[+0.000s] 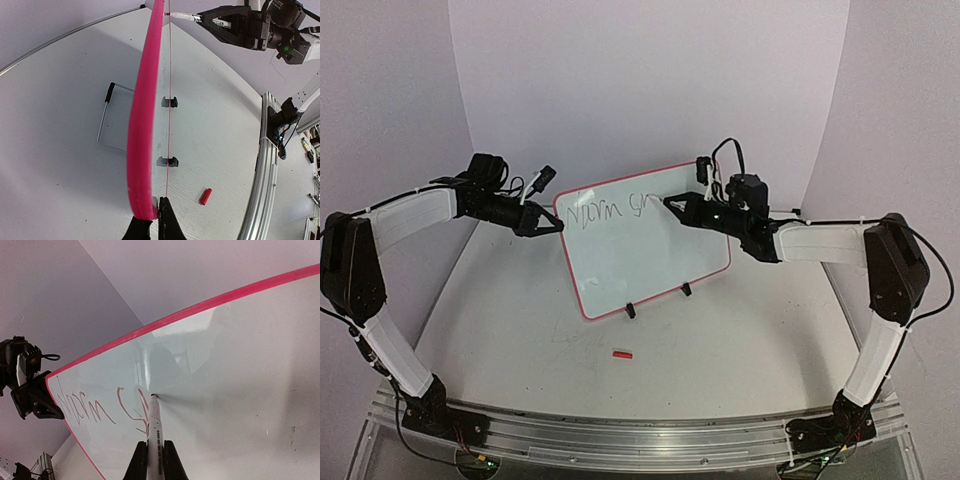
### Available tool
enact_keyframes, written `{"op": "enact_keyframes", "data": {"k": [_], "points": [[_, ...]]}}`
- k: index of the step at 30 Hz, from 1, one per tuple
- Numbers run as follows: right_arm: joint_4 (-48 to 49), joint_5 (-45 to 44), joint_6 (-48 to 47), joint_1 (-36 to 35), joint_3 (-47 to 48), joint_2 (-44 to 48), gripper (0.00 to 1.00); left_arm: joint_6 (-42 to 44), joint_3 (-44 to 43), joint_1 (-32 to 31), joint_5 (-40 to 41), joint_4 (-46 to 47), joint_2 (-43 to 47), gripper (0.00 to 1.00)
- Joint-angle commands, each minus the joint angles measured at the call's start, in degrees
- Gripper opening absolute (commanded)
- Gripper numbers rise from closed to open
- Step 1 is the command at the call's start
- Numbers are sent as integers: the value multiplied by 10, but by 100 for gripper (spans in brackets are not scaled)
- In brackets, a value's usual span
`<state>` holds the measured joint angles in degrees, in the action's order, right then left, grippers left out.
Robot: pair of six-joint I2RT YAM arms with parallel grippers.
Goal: Write a sentence on the whiteboard
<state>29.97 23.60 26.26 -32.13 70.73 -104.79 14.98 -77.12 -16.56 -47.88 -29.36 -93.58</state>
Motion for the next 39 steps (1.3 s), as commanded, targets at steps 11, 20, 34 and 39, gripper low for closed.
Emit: {"op": "enact_keyframes", "data": {"k": [11,20,34,39], "points": [[21,-31,6,7,-9,0,0,53,0,-12,36,-21,4,0],[21,-32,11,7,-45,9,0,53,0,-13,35,-22,3,0],[21,-17,12,7,-67,68,0,52,0,-12,36,-22,4,0],[17,-15,6,7,-58,79,0,51,-1,-13,35,-20,5,0]]}}
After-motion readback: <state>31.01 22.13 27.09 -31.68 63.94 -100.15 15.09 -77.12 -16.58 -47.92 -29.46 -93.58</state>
